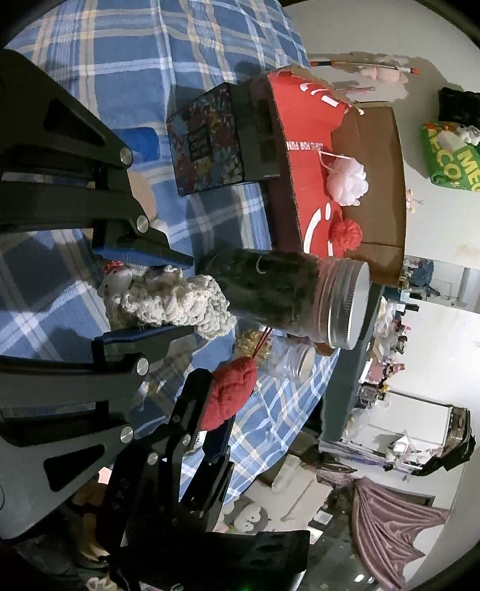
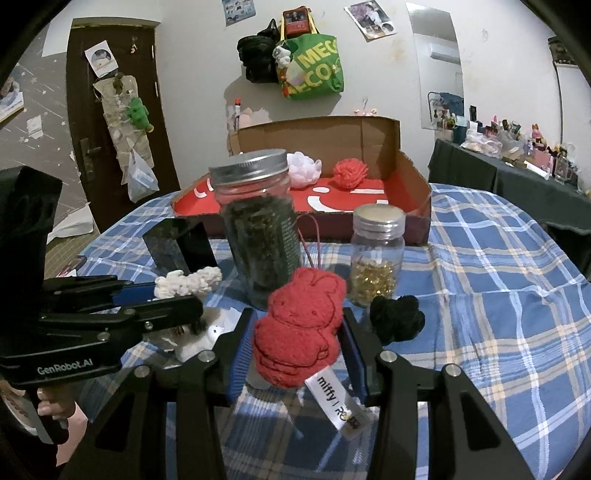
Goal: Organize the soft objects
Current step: 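Carry the scrunchie and the red bunny over into the red box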
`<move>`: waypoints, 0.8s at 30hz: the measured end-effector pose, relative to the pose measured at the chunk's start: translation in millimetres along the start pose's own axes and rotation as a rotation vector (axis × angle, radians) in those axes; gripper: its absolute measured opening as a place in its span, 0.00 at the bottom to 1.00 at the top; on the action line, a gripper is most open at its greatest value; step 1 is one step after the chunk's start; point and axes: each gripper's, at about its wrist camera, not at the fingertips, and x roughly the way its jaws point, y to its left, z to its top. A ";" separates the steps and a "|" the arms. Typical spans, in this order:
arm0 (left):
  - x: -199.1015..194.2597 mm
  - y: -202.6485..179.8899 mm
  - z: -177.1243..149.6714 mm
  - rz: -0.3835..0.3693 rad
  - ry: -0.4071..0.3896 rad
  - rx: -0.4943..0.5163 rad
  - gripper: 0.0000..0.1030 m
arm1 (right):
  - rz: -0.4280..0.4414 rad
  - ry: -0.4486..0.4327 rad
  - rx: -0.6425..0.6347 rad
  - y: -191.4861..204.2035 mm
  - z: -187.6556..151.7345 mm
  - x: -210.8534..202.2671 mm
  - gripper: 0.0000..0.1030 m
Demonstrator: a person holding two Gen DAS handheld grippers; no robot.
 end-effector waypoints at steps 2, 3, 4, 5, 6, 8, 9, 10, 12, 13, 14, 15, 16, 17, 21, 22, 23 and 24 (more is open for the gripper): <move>1.6 1.8 -0.6 0.001 0.006 -0.009 0.26 | 0.004 0.006 0.000 -0.5 -0.6 1.3 0.46; 2.2 3.0 0.0 0.001 0.009 -0.013 0.26 | 0.006 0.006 0.001 -0.5 -1.1 1.3 0.46; 2.0 4.6 -0.3 0.001 0.011 -0.021 0.26 | 0.008 0.005 0.001 -0.7 -1.8 1.2 0.46; 1.3 5.4 -0.3 0.000 0.011 -0.026 0.26 | 0.007 0.004 0.001 -1.0 -2.3 1.0 0.46; -0.4 7.7 -0.7 0.002 0.010 -0.034 0.26 | 0.005 0.002 0.002 -2.1 -2.5 0.6 0.46; -6.1 12.9 -1.9 0.012 0.001 -0.044 0.26 | 0.002 -0.002 0.010 -3.7 -3.0 -0.7 0.46; -9.2 13.8 -3.2 0.016 -0.001 -0.047 0.26 | -0.002 -0.006 0.014 -5.6 -3.8 -2.5 0.46; -13.6 18.5 -4.8 0.022 -0.003 -0.057 0.26 | -0.009 -0.011 0.017 -8.3 -4.6 -4.8 0.46; -19.2 26.3 -7.3 0.026 -0.006 -0.077 0.26 | -0.026 -0.013 0.031 -15.5 -6.5 -8.8 0.46; -23.8 32.5 -9.0 0.030 -0.008 -0.092 0.26 | -0.030 -0.012 0.039 -19.3 -6.9 -10.4 0.46; -26.9 36.1 -10.0 0.037 -0.010 -0.100 0.26 | -0.033 -0.012 0.054 -24.6 -7.6 -12.8 0.46; -31.5 41.3 -11.3 0.053 -0.015 -0.110 0.26 | -0.035 -0.014 0.065 -28.4 -7.8 -15.1 0.46; -35.5 45.9 -12.3 0.065 -0.020 -0.116 0.26 | -0.041 -0.020 0.076 -33.2 -7.9 -18.4 0.46; -39.1 49.6 -13.0 0.075 -0.025 -0.121 0.26 | -0.049 -0.026 0.080 -36.2 -8.3 -21.4 0.46; -56.0 69.6 -17.1 0.118 -0.046 -0.151 0.26 | -0.097 -0.053 0.098 -48.6 -10.1 -35.4 0.46; -60.6 76.0 -17.9 0.134 -0.054 -0.163 0.26 | -0.109 -0.063 0.109 -53.0 -10.7 -39.6 0.46; -63.2 80.3 -18.6 0.145 -0.056 -0.168 0.26 | -0.117 -0.074 0.121 -57.5 -10.9 -43.6 0.46; -65.6 85.1 -19.2 0.159 -0.059 -0.173 0.26 | -0.123 -0.084 0.129 -61.2 -10.7 -46.9 0.46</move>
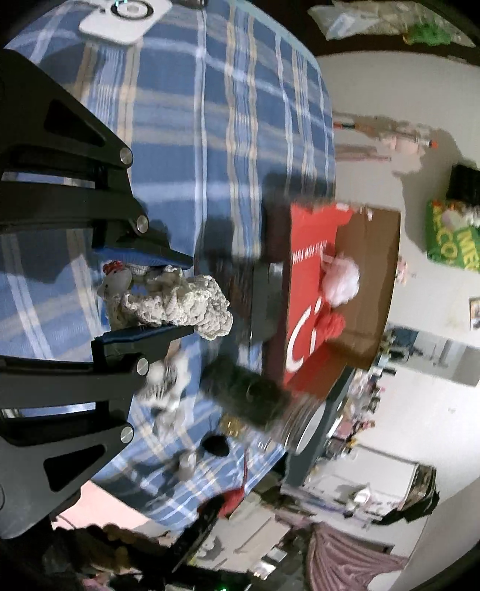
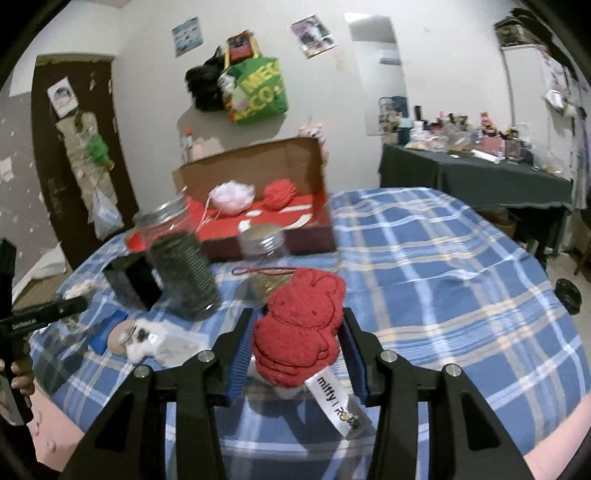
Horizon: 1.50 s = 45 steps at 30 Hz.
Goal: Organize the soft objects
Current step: 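Carry the scrunchie and the red bunny over into the red box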
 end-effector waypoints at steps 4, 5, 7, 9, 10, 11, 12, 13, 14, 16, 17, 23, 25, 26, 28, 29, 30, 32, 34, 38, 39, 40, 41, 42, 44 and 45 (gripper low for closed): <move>0.0 23.7 4.2 0.058 -0.002 -0.032 0.26 | -0.053 -0.038 0.032 -19.7 5.5 -9.0 0.46; 1.3 29.9 5.4 0.069 0.002 -0.044 0.26 | -0.063 -0.042 0.042 -24.0 7.4 -9.8 0.46; 5.7 38.2 8.0 0.083 0.014 -0.058 0.26 | -0.080 -0.045 0.066 -34.1 11.7 -9.9 0.46; 12.6 44.3 12.9 0.097 0.024 -0.060 0.26 | -0.100 -0.044 0.086 -43.7 16.9 -6.8 0.46; 14.3 44.9 14.5 0.101 0.026 -0.058 0.26 | -0.104 -0.041 0.092 -46.9 18.9 -5.6 0.46; 19.6 47.6 18.4 0.110 0.034 -0.057 0.26 | -0.107 -0.038 0.096 -50.1 21.4 -2.9 0.46; 21.9 48.8 20.0 0.112 0.039 -0.055 0.26 | -0.115 -0.035 0.096 -53.3 25.1 1.2 0.46; 27.3 51.0 24.2 0.111 0.047 -0.053 0.26 | -0.122 -0.032 0.094 -54.9 27.8 4.0 0.46; 30.6 52.4 27.0 0.112 0.050 -0.053 0.26 | -0.125 -0.032 0.091 -56.6 30.9 7.1 0.46; 38.9 56.1 33.6 0.113 0.062 -0.049 0.26 | -0.129 -0.035 0.083 -60.0 38.8 15.2 0.46; 43.0 58.0 36.9 0.112 0.067 -0.047 0.26 | -0.130 -0.034 0.078 -61.1 42.2 18.8 0.46; 59.4 61.0 57.9 0.101 0.089 -0.032 0.26 | -0.117 -0.027 0.055 -65.4 66.0 43.8 0.46; 61.9 61.2 65.3 0.086 0.086 -0.027 0.26 | -0.106 -0.031 0.051 -65.7 74.0 50.3 0.46; 63.5 61.1 69.6 0.080 0.085 -0.024 0.26 | -0.105 -0.033 0.050 -65.3 77.2 53.0 0.46; 66.0 60.5 77.2 0.078 0.082 -0.018 0.26 | -0.096 -0.038 0.046 -65.0 84.7 58.2 0.46; 66.9 59.3 82.2 0.077 0.077 -0.011 0.26 | -0.090 -0.043 0.044 -64.6 88.2 60.2 0.47; 67.5 58.6 86.0 0.072 0.074 -0.006 0.26 | -0.087 -0.047 0.041 -64.0 91.8 62.2 0.47; 67.7 56.1 93.0 0.059 0.066 0.002 0.26 | -0.082 -0.055 0.030 -61.7 99.9 66.1 0.47; 68.6 52.3 99.8 0.051 0.060 0.015 0.26 | -0.070 -0.065 0.022 -59.3 106.9 68.7 0.47; 72.6 42.7 116.1 0.033 0.052 0.045 0.26 | -0.039 -0.076 -0.001 -51.8 120.7 74.2 0.47; 73.5 40.0 120.2 0.028 0.049 0.052 0.26 | -0.033 -0.079 -0.006 -49.5 124.2 75.9 0.47; 74.5 37.1 124.1 0.021 0.046 0.062 0.26 | -0.022 -0.079 -0.015 -46.1 128.7 78.6 0.47; 76.1 33.4 128.9 0.013 0.045 0.075 0.26 | -0.012 -0.081 -0.022 -43.2 133.0 80.6 0.47; 77.4 30.0 132.6 0.009 0.044 0.086 0.26 | -0.003 -0.081 -0.030 -41.2 136.6 82.4 0.47; 82.7 22.5 142.0 0.001 0.045 0.113 0.26 | 0.021 -0.072 -0.056 -34.9 145.9 89.7 0.47; 85.5 19.8 145.7 -0.007 0.048 0.121 0.26 | 0.035 -0.068 -0.075 -30.9 151.4 94.4 0.47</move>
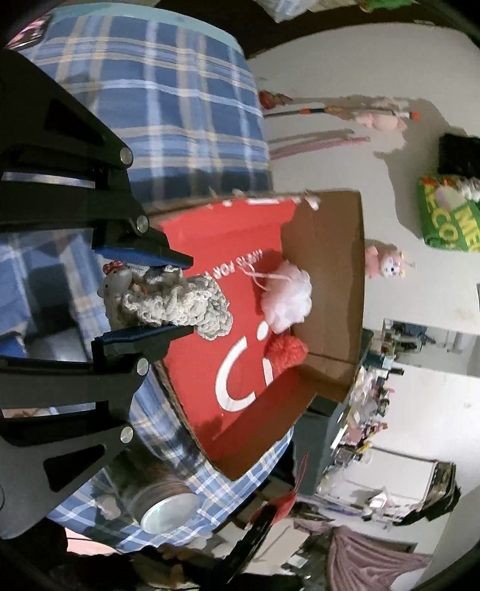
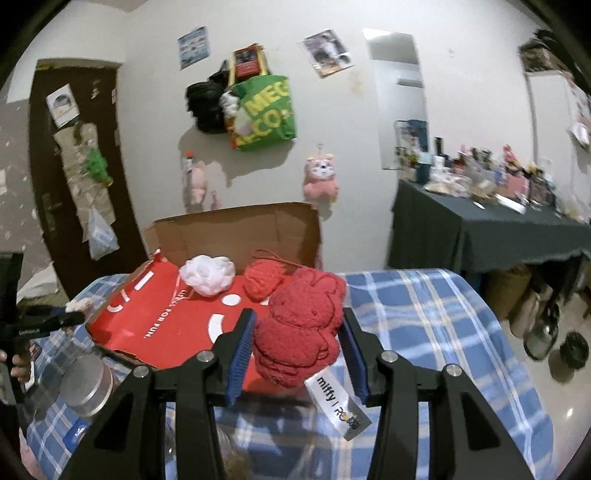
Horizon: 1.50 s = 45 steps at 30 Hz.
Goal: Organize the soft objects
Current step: 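Carry the scrunchie and the red bunny over into the red box, then open both tools to release the scrunchie and bunny in the box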
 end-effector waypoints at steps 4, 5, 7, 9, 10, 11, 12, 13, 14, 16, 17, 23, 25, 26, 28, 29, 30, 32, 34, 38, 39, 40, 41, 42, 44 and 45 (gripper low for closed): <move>13.6 -9.8 14.3 -0.019 0.020 0.038 0.26 | 0.030 0.039 -0.078 13.2 15.7 20.0 0.47; 19.7 -12.8 18.9 -0.019 0.032 0.051 0.26 | 0.039 0.054 -0.103 17.6 19.7 26.5 0.47; 29.7 -16.4 24.5 -0.015 0.057 0.070 0.26 | 0.049 0.082 -0.152 26.4 24.1 38.1 0.47; 38.8 -18.3 28.2 -0.003 0.082 0.079 0.26 | 0.058 0.124 -0.191 35.2 26.9 52.2 0.47; 45.9 -19.1 30.4 0.002 0.104 0.088 0.26 | 0.062 0.150 -0.211 40.0 27.6 61.0 0.47; 50.4 -19.6 30.8 0.006 0.118 0.094 0.26 | 0.064 0.187 -0.236 45.8 27.2 72.3 0.47; 56.0 -19.4 31.4 0.015 0.132 0.099 0.26 | 0.058 0.208 -0.252 49.5 26.2 79.0 0.47; 61.9 -19.4 32.0 0.026 0.149 0.104 0.26 | 0.050 0.237 -0.276 54.4 24.8 88.9 0.47; 69.0 -18.9 32.5 0.036 0.169 0.109 0.26 | 0.046 0.265 -0.299 59.1 22.9 98.7 0.47; 80.2 -18.1 32.1 0.051 0.201 0.116 0.26 | 0.032 0.317 -0.333 64.9 19.2 115.0 0.47; 86.2 -17.4 31.3 0.063 0.218 0.122 0.26 | 0.025 0.348 -0.351 67.5 17.3 124.0 0.47; 112.4 -13.2 22.9 0.107 0.301 0.145 0.26 | 0.002 0.506 -0.411 76.5 5.9 163.3 0.47; 118.9 -11.9 19.1 0.115 0.324 0.148 0.26 | -0.006 0.545 -0.427 77.6 2.8 171.8 0.47; 121.4 -11.7 17.6 0.117 0.331 0.150 0.26 | -0.011 0.561 -0.433 77.7 0.8 175.3 0.47; 125.4 -10.5 15.3 0.125 0.348 0.153 0.26 | -0.015 0.590 -0.441 78.4 -4.2 180.0 0.47; 126.5 -9.7 14.5 0.123 0.354 0.149 0.26 | -0.019 0.602 -0.447 78.5 -6.5 182.4 0.47; 127.5 -9.5 13.9 0.120 0.358 0.146 0.26 | -0.026 0.610 -0.454 79.4 -8.6 184.5 0.47; 130.0 -9.1 12.7 0.124 0.364 0.144 0.26 | -0.027 0.630 -0.460 79.1 -12.5 187.4 0.47; 132.5 -8.9 12.0 0.129 0.368 0.143 0.26 | -0.029 0.645 -0.460 79.1 -15.4 189.4 0.47; 134.2 -7.9 12.3 0.131 0.369 0.142 0.26 | -0.029 0.656 -0.466 76.9 -19.5 190.4 0.47; 135.3 -7.8 12.2 0.131 0.369 0.144 0.26 | -0.028 0.656 -0.466 76.7 -19.9 190.5 0.47; 134.9 -8.1 11.9 0.132 0.369 0.148 0.26 | -0.026 0.655 -0.467 76.3 -19.9 189.5 0.47; 134.6 -8.1 11.7 0.131 0.367 0.150 0.26 | -0.026 0.655 -0.468 76.3 -20.1 189.3 0.47; 136.9 -9.1 11.7 0.131 0.367 0.150 0.26 | -0.025 0.656 -0.468 76.3 -20.0 188.9 0.47; 136.7 -8.3 11.2 0.126 0.367 0.149 0.26 | -0.027 0.656 -0.470 76.9 -20.7 188.5 0.47; 136.4 -7.4 11.1 0.124 0.367 0.148 0.26 | -0.028 0.655 -0.472 76.1 -20.3 189.4 0.47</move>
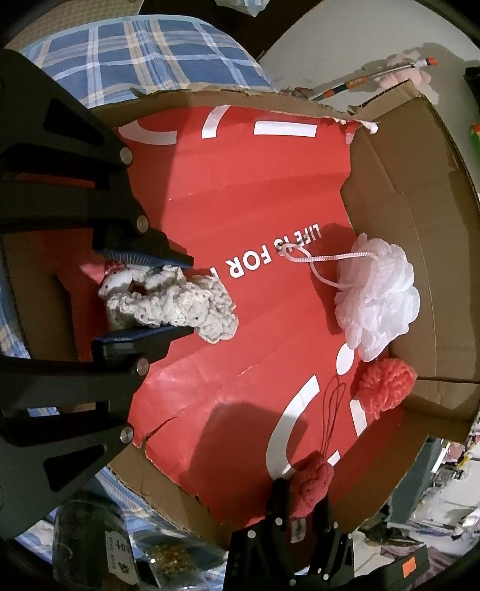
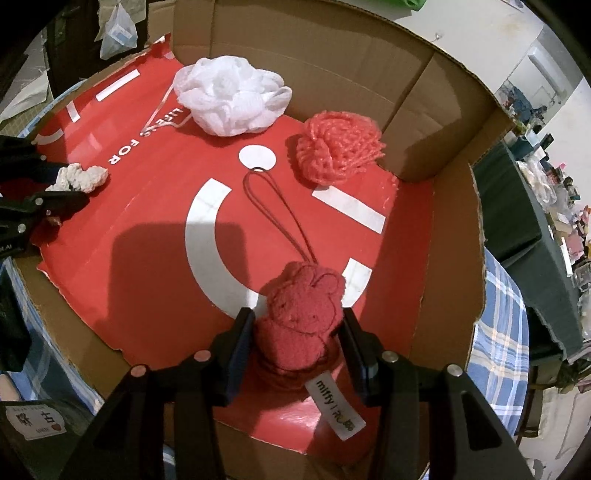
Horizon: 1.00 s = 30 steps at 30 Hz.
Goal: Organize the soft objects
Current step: 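Open both tools to release the scrunchie and bunny in the box, then withdraw both tools from the box toward the table items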
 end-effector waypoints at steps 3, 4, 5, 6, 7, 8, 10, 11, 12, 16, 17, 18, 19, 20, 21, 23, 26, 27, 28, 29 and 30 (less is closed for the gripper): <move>-0.4 1.0 -1.1 -0.002 -0.006 -0.001 0.27 | -0.001 0.001 -0.001 -0.2 0.6 1.4 0.47; -0.9 0.9 -1.4 0.003 -0.009 0.001 0.27 | -0.001 0.001 -0.001 -0.2 0.6 1.6 0.47; -1.8 0.0 -2.1 0.012 -0.017 0.009 0.28 | -0.001 0.000 -0.002 -0.2 0.7 1.8 0.48; -1.6 -1.5 -2.4 0.017 -0.021 0.019 0.28 | -0.002 0.000 -0.004 -0.3 0.2 1.5 0.48; -2.0 -2.7 -2.8 0.021 -0.025 0.027 0.29 | -0.003 0.000 -0.005 -0.4 0.9 1.4 0.48; -2.4 -4.0 -2.9 0.027 -0.029 0.033 0.31 | -0.002 0.001 -0.007 -0.8 0.7 1.2 0.49; -2.6 -4.9 -1.8 0.022 -0.034 0.032 0.46 | 0.001 0.001 -0.007 -0.1 0.9 2.6 0.50; -4.3 -5.6 -1.3 0.021 -0.045 0.031 0.59 | 0.003 0.001 -0.007 -0.2 0.8 2.7 0.50; -6.6 -6.3 -1.1 0.024 -0.062 0.033 0.60 | 0.003 0.002 -0.007 -0.3 0.6 2.8 0.50; -13.9 -6.5 2.4 0.017 -0.085 0.035 0.60 | 0.007 0.005 -0.008 -0.2 1.8 2.4 0.52; -16.7 -6.0 3.4 0.009 -0.090 0.029 0.60 | 0.008 0.005 -0.008 0.3 1.8 2.0 0.55; -18.7 -5.6 4.0 0.005 -0.094 0.028 0.60 | 0.011 0.007 -0.009 0.7 1.9 1.3 0.56; -20.2 -5.9 4.6 0.004 -0.098 0.027 0.60 | 0.018 0.006 -0.011 1.6 1.7 0.3 0.58; -24.0 -5.8 4.8 0.005 -0.109 0.026 0.61 | 0.020 0.003 -0.012 2.7 1.5 -1.1 0.58; -27.0 -5.7 4.8 0.003 -0.117 0.024 0.62 | 0.018 0.002 -0.013 4.0 1.3 -1.9 0.60; -34.8 -5.1 4.7 -0.007 -0.139 0.014 0.66 | 0.005 -0.003 -0.017 5.8 0.9 -5.1 0.68; -46.2 -7.2 3.9 -0.014 -0.171 0.001 0.67 | -0.007 -0.021 -0.009 4.8 0.1 -12.8 0.68; -49.8 -7.6 4.0 -0.018 -0.182 -0.003 0.67 | -0.009 -0.023 -0.007 4.2 0.1 -14.9 0.68; -53.0 -8.0 4.2 -0.022 -0.190 -0.007 0.67 | -0.011 -0.028 -0.003 3.5 -0.4 -18.7 0.68; -60.5 -8.3 3.8 -0.026 -0.209 -0.016 0.68 | -0.015 -0.034 0.001 3.0 -0.7 -22.7 0.69; -64.6 -8.5 3.0 -0.027 -0.219 -0.022 0.70 | -0.023 -0.042 0.003 2.3 -1.2 -28.5 0.70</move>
